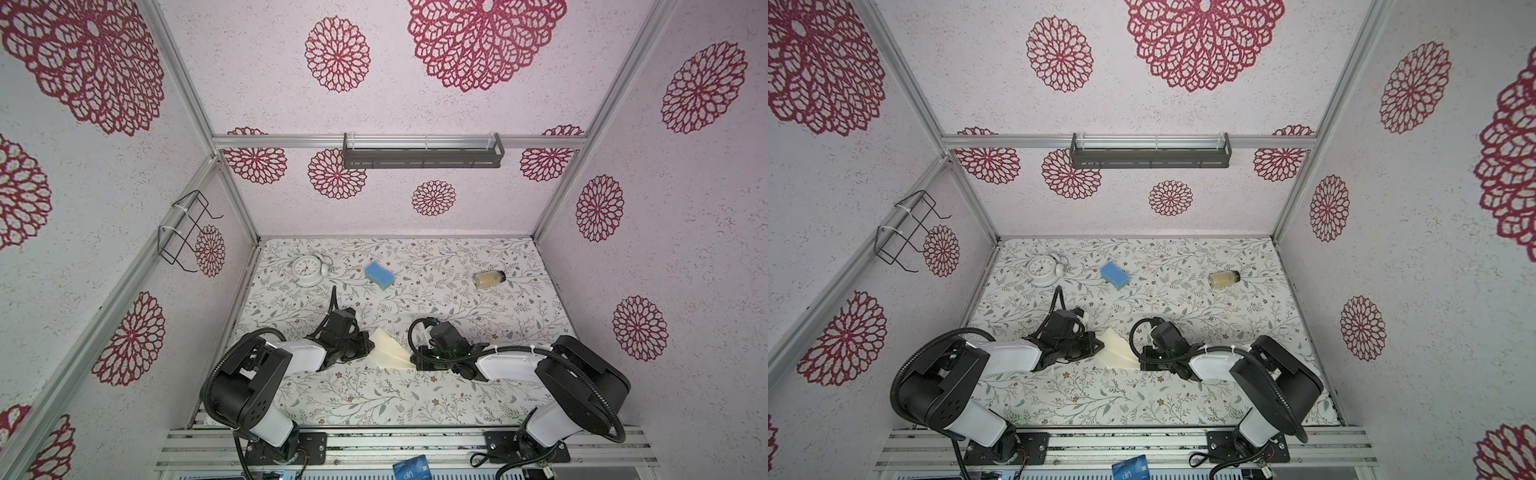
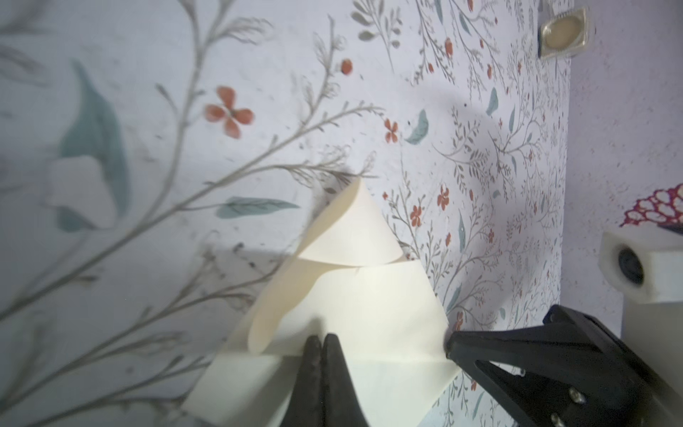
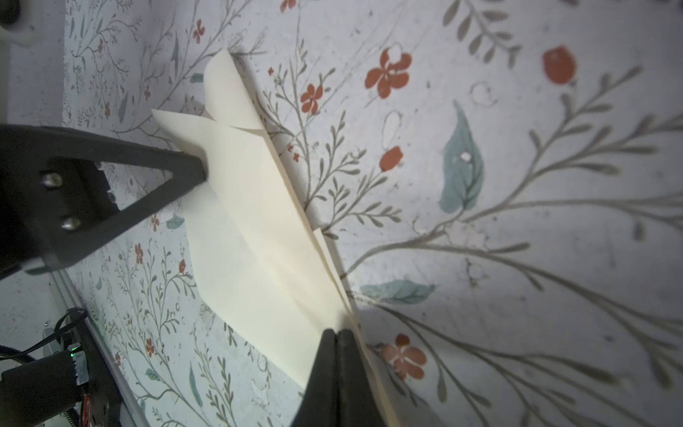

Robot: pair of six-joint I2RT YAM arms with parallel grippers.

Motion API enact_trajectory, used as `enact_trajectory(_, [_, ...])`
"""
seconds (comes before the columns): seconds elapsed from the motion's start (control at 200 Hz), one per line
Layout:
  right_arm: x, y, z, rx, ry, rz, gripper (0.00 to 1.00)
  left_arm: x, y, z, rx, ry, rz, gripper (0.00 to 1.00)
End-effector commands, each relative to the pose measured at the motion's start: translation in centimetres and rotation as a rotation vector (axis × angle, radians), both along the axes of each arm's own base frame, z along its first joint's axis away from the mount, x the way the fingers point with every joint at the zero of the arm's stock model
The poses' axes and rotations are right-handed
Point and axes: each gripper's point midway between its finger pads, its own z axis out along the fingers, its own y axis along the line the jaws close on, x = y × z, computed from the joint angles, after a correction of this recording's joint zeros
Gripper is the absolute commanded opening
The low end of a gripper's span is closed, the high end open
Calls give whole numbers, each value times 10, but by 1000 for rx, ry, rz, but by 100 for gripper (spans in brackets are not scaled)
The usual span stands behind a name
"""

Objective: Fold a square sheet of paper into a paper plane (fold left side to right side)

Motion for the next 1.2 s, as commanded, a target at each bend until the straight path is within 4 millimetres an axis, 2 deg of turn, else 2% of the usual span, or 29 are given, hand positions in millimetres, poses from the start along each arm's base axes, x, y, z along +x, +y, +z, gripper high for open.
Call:
enact_trajectory(0.0, [-41, -44, -53, -205, 180, -20, 0, -65, 80, -72, 284, 323, 190, 0])
enact_trajectory(0.23, [-42, -45, -55, -208, 181, -15, 0, -69, 101, -78, 276, 379, 324, 0])
enact_trajectory(0.42, [-43, -45, -56, -213, 185, -11, 0, -65, 106, -75, 241, 379, 395, 0])
enact_trajectory(0.57, [-43, -45, -57, -219, 186, 0, 0, -49, 103, -59, 216, 333, 396, 0])
enact_trajectory(0.69, [-43, -45, -57, -222, 180, 19, 0, -28, 96, -27, 242, 216, 320, 0])
enact_trajectory(0.796, [-43, -42, -56, -221, 168, 48, 0, -12, 73, 12, 253, 86, 198, 0])
enact_trajectory(0.936, [-40, -39, -51, -242, 140, 107, 0, -5, 22, 50, 220, -48, 0, 0])
enact_trajectory(1.051, [-34, -42, -46, -299, 108, 143, 0, -5, -10, 60, 215, -99, -106, 0])
enact_trajectory(1.196, [-27, -44, -38, -353, 73, 186, 0, -5, -38, 55, 232, -118, -207, 0])
